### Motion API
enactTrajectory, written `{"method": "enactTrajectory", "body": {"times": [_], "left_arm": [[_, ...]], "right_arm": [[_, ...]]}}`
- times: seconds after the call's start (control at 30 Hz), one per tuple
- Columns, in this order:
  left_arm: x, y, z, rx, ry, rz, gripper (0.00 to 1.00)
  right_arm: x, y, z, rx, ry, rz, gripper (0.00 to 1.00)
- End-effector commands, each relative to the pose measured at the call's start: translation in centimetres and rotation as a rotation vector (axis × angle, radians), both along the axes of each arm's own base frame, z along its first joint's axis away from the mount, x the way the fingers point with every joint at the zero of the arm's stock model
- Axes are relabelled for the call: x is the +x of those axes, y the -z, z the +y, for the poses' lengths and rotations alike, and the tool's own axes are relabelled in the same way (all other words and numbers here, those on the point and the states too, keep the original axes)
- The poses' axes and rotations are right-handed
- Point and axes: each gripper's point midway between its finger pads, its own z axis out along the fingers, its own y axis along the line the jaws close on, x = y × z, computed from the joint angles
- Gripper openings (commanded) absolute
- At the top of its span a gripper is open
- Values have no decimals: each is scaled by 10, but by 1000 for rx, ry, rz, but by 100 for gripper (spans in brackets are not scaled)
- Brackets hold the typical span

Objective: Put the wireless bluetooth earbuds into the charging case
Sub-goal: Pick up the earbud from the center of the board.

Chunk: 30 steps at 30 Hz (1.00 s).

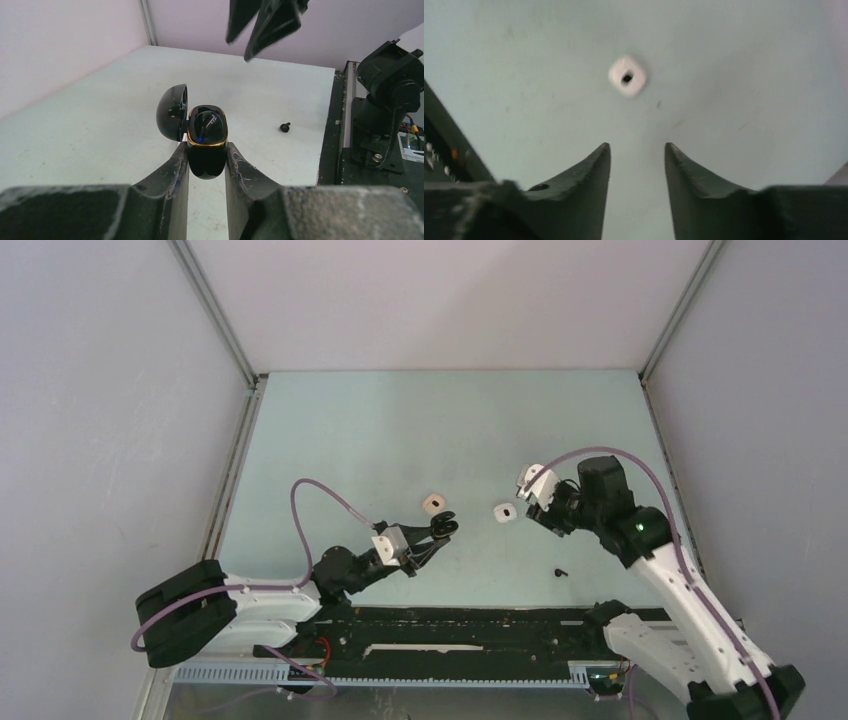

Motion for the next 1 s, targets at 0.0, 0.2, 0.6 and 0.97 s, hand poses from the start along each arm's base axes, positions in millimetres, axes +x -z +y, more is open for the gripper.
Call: {"method": "enactTrajectory", "body": {"times": [0.0, 0.2, 0.6, 0.97], "left_arm": [[1, -23, -3, -68, 2, -31, 0], [1, -22, -3, -65, 3, -29, 0], [0, -22, -5, -70, 13, -24, 0], [1, -22, -3, -62, 5, -31, 0]], "right_arm": [[-34, 63, -42, -212, -66, 309, 41], [-62, 97, -60, -389, -269, 435, 38], [-67, 146, -70, -572, -602, 355, 40], [-69, 174, -70, -608, -638, 451, 32]]}}
